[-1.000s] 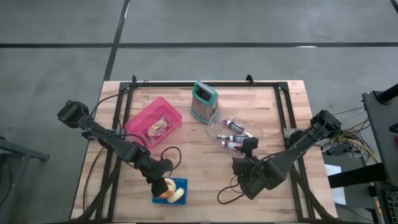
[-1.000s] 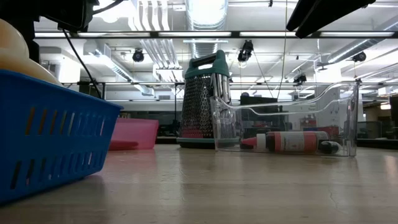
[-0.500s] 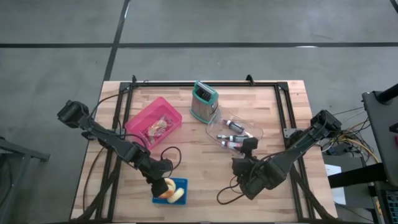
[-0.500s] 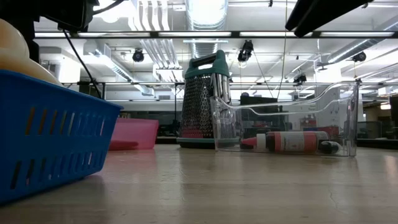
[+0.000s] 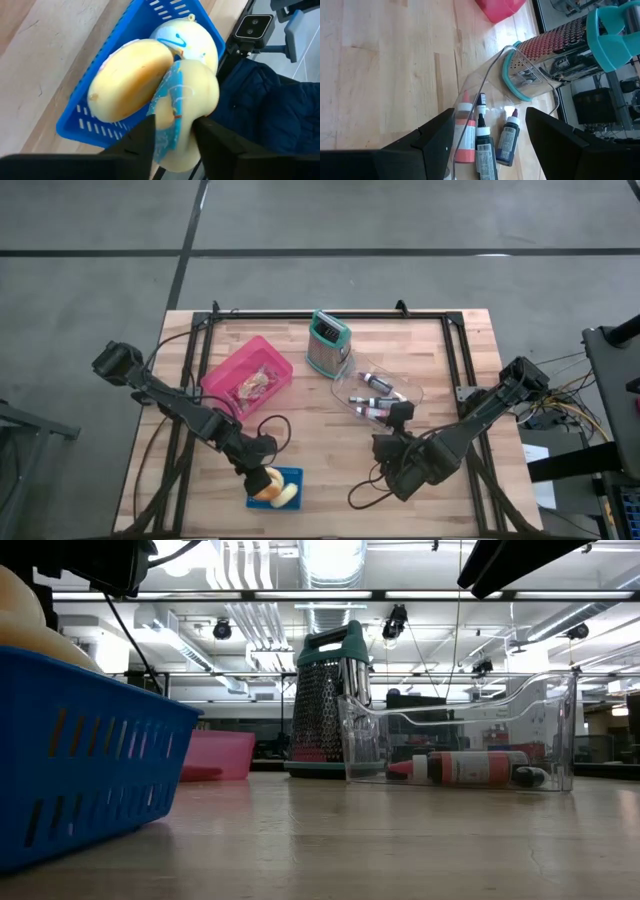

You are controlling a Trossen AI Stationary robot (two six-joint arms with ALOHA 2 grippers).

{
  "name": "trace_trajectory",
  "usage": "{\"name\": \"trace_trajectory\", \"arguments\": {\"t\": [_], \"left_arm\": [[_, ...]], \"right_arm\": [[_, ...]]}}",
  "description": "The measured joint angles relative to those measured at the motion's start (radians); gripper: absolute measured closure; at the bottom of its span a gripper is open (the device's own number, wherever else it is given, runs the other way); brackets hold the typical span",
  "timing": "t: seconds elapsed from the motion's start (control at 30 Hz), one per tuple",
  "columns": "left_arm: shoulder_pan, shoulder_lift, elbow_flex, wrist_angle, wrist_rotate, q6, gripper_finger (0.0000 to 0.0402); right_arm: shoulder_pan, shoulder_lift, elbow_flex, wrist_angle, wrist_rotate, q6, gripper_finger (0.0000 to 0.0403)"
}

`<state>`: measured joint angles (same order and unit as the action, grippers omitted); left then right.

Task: Pick & Place Food Item
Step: Put the blue donut into the blue bin

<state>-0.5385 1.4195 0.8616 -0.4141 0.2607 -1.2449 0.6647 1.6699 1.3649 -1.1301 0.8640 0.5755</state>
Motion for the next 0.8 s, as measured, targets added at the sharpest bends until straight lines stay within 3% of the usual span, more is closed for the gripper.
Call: {"name": "trace_trajectory", "arguments": {"t": [0.43, 0.8], "left_arm": [[0.001, 0.000, 0.000, 0.002, -0.002, 0.019, 0.0122], [0.001, -0.003, 0.000, 0.003, 0.001, -0.011, 0.0107]], "right_arm": [[0.000, 0.000, 0.000, 0.016, 0.000, 0.000, 0.0158], [0.000, 0.000, 0.000, 0.020, 0.000, 0.000, 0.0164]]}}
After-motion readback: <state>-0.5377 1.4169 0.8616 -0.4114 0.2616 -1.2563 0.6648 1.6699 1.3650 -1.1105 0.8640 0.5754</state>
